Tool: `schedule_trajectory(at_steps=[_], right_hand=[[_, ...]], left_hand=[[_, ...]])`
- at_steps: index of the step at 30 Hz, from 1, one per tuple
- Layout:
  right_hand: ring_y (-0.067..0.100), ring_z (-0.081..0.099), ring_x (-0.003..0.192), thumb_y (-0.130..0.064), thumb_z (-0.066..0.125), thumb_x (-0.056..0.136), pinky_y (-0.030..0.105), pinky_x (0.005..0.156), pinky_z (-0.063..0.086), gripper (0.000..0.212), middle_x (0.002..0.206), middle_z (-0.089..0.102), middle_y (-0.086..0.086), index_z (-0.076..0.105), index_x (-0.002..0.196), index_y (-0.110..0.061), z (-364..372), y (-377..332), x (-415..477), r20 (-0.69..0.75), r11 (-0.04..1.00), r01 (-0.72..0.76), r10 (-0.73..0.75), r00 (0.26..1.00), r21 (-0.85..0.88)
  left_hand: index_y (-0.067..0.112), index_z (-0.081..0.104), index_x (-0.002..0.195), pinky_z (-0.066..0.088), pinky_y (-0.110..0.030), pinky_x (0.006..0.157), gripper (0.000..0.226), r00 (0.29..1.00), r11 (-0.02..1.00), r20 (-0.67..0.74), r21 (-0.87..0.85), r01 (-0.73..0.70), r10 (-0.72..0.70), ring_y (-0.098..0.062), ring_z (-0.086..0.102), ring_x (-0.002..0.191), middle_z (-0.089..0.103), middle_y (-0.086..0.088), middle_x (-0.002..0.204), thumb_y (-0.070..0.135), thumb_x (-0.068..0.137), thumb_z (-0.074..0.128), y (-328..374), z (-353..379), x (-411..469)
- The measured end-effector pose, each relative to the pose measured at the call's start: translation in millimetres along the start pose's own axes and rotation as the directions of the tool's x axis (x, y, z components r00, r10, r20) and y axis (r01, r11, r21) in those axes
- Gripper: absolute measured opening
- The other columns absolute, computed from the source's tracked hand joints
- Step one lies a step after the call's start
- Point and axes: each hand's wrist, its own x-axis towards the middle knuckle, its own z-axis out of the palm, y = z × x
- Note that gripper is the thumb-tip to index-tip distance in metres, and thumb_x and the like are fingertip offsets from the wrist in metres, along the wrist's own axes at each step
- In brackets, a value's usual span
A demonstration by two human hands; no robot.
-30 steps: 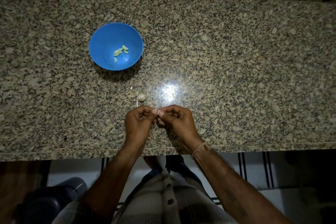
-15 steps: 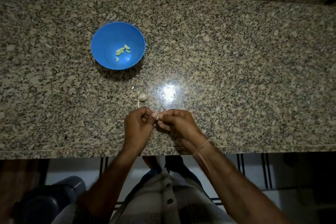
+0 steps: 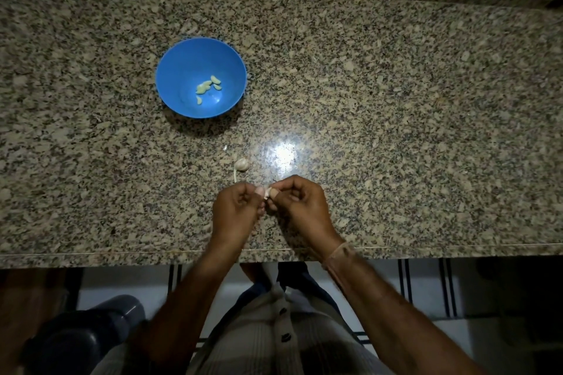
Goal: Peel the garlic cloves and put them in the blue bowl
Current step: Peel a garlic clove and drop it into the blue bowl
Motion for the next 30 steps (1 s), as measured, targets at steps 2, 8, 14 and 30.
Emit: schedule_trajectory(at_steps=[2, 8, 14, 30], right_hand=[[0.026, 0.071, 0.08, -0.002, 0.074, 0.093, 0.043, 0.086, 0.061, 0.003, 0.088, 0.075, 0.019, 0.075, 0.096, -0.002, -1.1, -1.1, 3.0, 0.03, 0.972, -0.177, 0.174, 0.984, 0.154], [0.025, 0.07, 0.075, -0.006, 0.077, 0.092, 0.045, 0.081, 0.063, 0.014, 0.084, 0.073, 0.02, 0.073, 0.1, 0.005, -1.0, -4.6, 1.8, 0.034, 0.996, -0.092, 0.092, 0.995, 0.001], [0.016, 0.068, 0.067, -0.007, 0.07, 0.098, 0.028, 0.072, 0.063, 0.014, 0.081, 0.071, 0.013, 0.071, 0.105, 0.005, 5.3, -7.2, 3.0, 0.085, 0.913, -0.321, 0.309, 0.947, 0.254], [0.02, 0.075, 0.089, -0.003, 0.076, 0.092, 0.028, 0.08, 0.062, 0.01, 0.091, 0.078, 0.003, 0.077, 0.1, -0.009, 3.6, -4.7, -3.3, 0.015, 0.959, 0.173, -0.174, 0.985, -0.223]], left_hand=[[0.012, 0.064, 0.08, 0.038, -0.022, 0.053, 0.021, 0.929, 0.882, -0.034, 0.327, -0.338, 0.369, -0.007, 0.053, 0.06, 0.062, 0.005, 0.068, 0.014, 0.1, 0.064, 1.2, -1.0, -4.9], [0.013, 0.061, 0.075, 0.033, -0.025, 0.053, 0.025, 0.962, 0.918, -0.03, 0.306, -0.251, 0.273, -0.007, 0.047, 0.058, 0.057, 0.004, 0.065, 0.014, 0.101, 0.061, 2.0, -1.8, -2.7], [0.014, 0.057, 0.08, 0.033, -0.019, 0.055, 0.023, 0.906, 0.843, -0.011, 0.372, -0.388, 0.422, -0.011, 0.052, 0.067, 0.057, 0.005, 0.074, 0.006, 0.101, 0.058, 5.4, -0.5, -7.8], [0.017, 0.074, 0.089, 0.054, -0.031, 0.066, 0.022, 0.988, 0.991, -0.147, 0.131, -0.027, 0.046, -0.013, 0.068, 0.068, 0.073, 0.003, 0.073, 0.024, 0.104, 0.06, 1.4, 3.9, -3.2]])
